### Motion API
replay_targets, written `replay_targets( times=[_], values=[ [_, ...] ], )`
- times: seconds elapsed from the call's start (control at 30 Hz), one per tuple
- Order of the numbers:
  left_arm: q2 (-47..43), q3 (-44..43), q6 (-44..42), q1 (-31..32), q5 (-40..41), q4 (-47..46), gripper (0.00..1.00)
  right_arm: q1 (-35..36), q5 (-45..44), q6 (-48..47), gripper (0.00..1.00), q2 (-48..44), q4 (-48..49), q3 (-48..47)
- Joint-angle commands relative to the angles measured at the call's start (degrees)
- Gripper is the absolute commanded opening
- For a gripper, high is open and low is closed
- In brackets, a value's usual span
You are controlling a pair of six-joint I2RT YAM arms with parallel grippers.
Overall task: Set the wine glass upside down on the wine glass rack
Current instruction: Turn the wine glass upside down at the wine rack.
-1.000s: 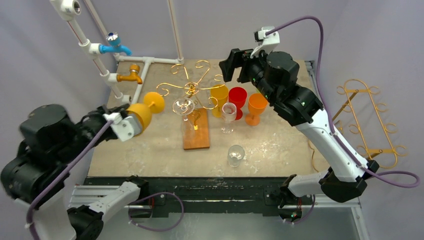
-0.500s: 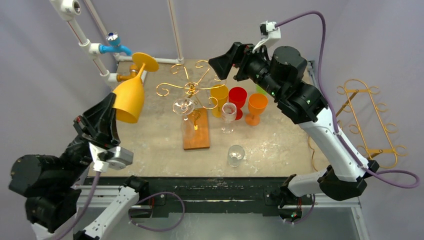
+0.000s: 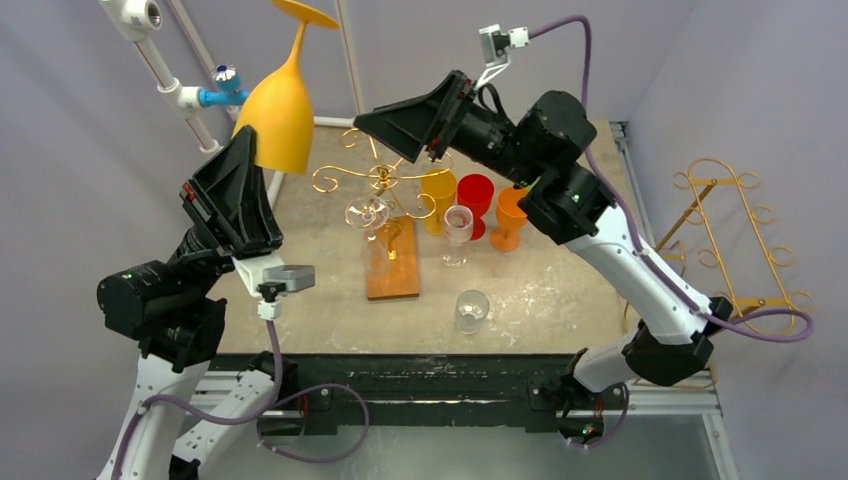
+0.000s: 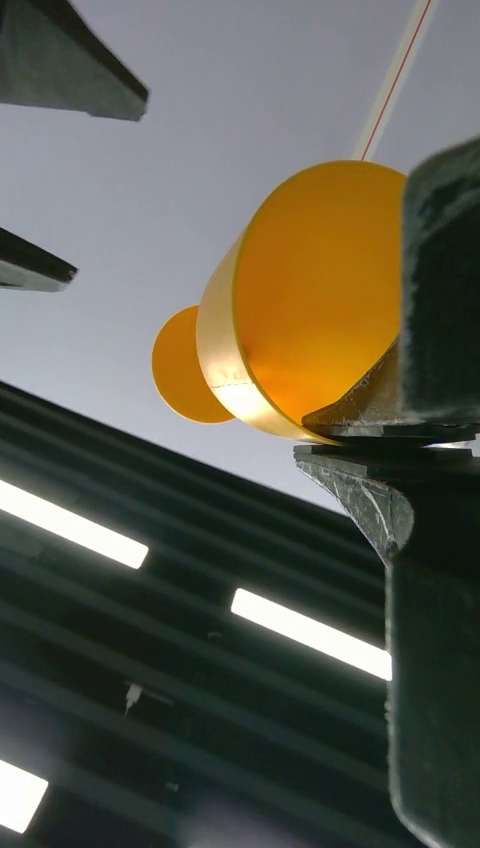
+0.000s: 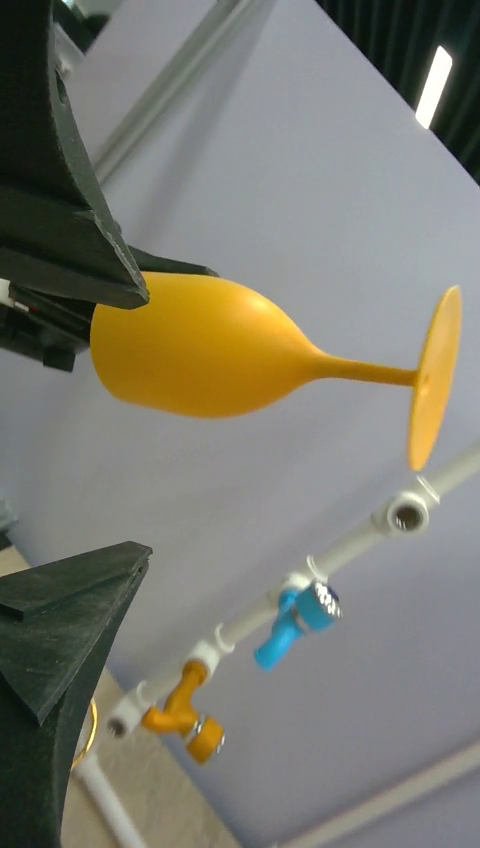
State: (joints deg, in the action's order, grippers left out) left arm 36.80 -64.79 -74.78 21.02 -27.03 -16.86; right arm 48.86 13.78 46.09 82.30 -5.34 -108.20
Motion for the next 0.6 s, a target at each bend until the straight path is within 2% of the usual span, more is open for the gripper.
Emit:
replay_targets(
  times=[0.0, 0.23, 0.43, 0.57],
  values=[
    [2.09, 0.49, -5.40, -0.27, -6.73, -13.49, 0.00, 4.36, 4.75, 3.81, 0.99, 3.46, 10.63, -3.04],
    [1.32, 2.57, -9.67, -0.27, -9.87, -11.38, 0.00, 7.38, 5.40, 6.39, 0.99, 6.54, 20.64, -1.97],
    [0.87, 2.92, -9.73, -0.27, -10.82, -10.32, 0.00, 8.93, 5.38, 5.96, 0.99, 8.60, 22.70, -2.96],
    [1.13, 3.00, -9.57, -0.27, -11.28, -10.76, 0.00, 9.27, 6.71, 9.12, 0.99, 11.04, 26.35, -3.57]
  ],
)
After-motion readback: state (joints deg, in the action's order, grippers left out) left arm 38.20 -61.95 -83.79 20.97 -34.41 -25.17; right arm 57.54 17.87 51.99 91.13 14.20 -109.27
